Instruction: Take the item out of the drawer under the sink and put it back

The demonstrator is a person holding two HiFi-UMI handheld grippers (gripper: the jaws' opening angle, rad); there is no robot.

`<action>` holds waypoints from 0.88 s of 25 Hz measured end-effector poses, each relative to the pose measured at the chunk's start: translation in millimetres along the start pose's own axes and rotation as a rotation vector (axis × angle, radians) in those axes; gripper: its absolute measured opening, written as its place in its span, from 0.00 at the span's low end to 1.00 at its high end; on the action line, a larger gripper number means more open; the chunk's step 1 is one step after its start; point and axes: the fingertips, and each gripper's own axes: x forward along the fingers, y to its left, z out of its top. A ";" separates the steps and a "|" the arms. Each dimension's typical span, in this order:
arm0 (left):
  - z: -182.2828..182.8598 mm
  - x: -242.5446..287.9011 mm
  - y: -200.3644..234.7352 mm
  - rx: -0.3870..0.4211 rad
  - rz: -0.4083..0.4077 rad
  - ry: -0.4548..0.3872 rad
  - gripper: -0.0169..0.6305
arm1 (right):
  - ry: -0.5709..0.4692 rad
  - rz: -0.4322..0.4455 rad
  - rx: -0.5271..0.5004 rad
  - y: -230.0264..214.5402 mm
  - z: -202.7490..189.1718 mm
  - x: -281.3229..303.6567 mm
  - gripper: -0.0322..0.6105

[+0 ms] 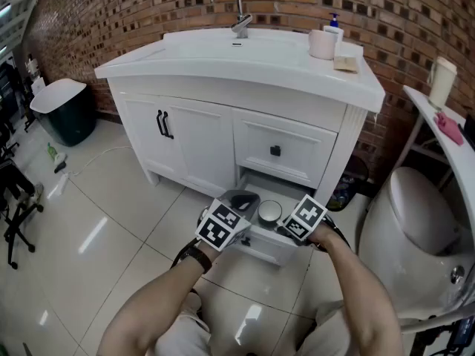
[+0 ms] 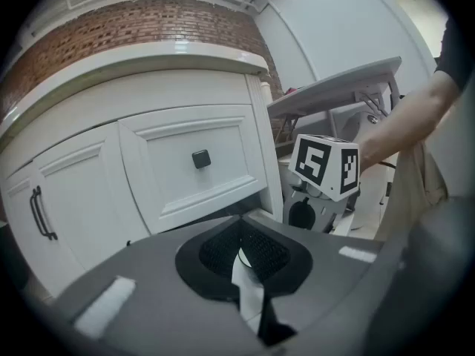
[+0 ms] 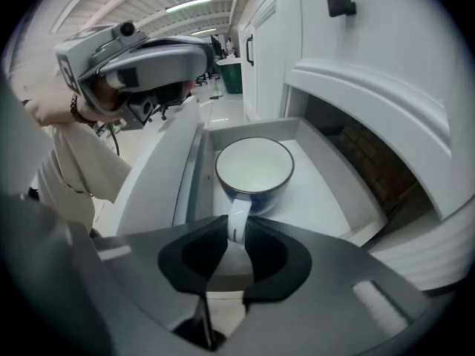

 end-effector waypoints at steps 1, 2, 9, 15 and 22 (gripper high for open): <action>1.9 -0.2 -1.5 -0.001 -0.002 -0.005 0.05 | -0.054 -0.019 0.013 -5.4 7.9 -5.9 0.16; 3.8 -0.5 -3.0 -0.002 -0.003 -0.010 0.05 | -0.111 -0.037 0.026 -10.2 16.1 -12.3 0.16; 16.0 -3.1 -4.1 -0.015 -0.001 -0.044 0.05 | -0.386 -0.125 0.054 -15.6 44.5 -57.0 0.15; 51.4 -20.3 -1.9 -0.048 0.020 -0.166 0.05 | -0.640 -0.084 0.084 -9.1 59.2 -119.1 0.15; 67.4 -29.1 -10.6 -0.088 -0.014 -0.230 0.05 | -0.871 -0.068 0.018 4.0 70.9 -201.1 0.15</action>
